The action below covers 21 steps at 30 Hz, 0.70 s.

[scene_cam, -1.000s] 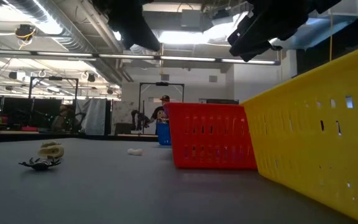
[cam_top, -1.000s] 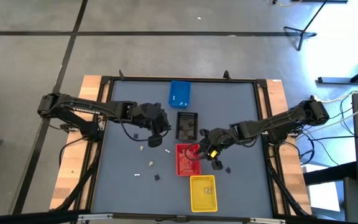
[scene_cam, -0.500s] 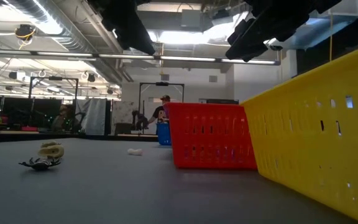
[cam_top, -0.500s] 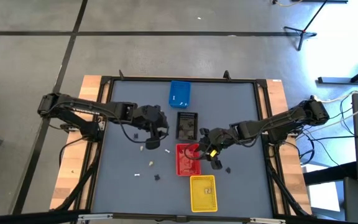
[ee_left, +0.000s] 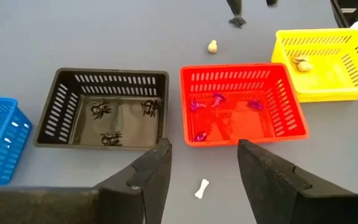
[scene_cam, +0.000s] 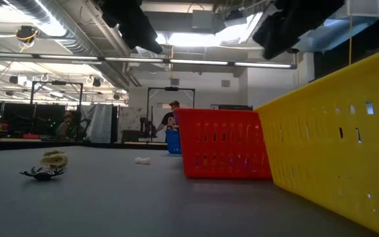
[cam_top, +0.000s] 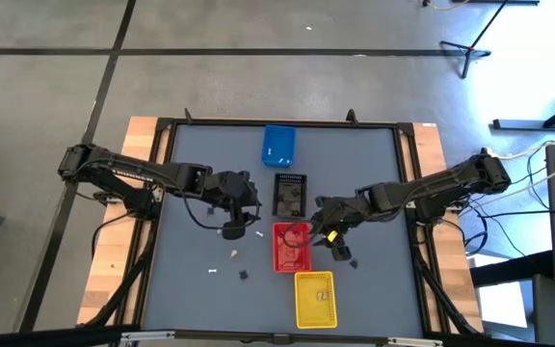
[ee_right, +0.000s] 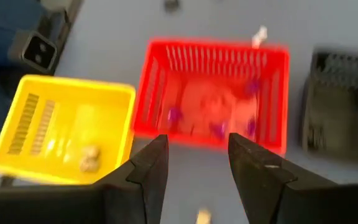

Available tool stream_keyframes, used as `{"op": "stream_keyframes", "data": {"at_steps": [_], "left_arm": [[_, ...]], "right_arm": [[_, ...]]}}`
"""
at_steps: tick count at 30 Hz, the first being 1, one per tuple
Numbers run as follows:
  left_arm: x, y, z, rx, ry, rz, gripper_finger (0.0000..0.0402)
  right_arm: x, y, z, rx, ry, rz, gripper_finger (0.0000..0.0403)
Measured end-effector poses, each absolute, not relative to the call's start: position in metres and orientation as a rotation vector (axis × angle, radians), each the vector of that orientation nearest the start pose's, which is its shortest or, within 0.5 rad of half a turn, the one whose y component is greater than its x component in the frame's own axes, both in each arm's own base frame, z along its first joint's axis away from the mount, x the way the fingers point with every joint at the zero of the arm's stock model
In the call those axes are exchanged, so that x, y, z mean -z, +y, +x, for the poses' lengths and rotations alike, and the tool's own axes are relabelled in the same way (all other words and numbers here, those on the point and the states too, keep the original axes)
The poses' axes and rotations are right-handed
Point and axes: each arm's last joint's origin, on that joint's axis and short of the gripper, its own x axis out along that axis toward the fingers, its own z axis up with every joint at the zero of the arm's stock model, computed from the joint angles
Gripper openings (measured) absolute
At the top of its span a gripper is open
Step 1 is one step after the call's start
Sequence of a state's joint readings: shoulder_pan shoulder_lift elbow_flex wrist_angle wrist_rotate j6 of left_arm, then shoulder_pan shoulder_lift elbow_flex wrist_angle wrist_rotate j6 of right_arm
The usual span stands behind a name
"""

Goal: Sort Halloween decoration
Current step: Put the black spider toy into the black bin

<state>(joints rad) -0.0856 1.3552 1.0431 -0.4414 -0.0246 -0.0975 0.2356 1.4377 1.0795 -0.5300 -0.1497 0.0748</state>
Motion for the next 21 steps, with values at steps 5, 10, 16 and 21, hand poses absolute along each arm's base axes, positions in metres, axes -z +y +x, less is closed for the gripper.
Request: {"op": "stream_keyframes", "data": {"at_steps": [5,10,16,21], "left_arm": [[-0.277,-0.024,0.285,0.021,0.754,-0.051,0.0175],[-0.277,-0.024,0.285,0.021,0.754,-0.051,0.0175],[-0.277,-0.023,0.285,0.006,0.753,-0.045,0.0175],[-0.277,-0.023,0.285,0.004,0.753,-0.044,0.0175]], "right_arm": [[-0.27,0.073,0.276,-0.288,1.08,0.143,0.0166],[-0.262,0.086,0.261,-0.323,1.243,0.12,0.0166],[-0.256,0.11,0.243,-0.401,1.336,-0.062,0.0166],[-0.254,0.122,0.234,-0.462,1.348,-0.203,0.0166]]}}
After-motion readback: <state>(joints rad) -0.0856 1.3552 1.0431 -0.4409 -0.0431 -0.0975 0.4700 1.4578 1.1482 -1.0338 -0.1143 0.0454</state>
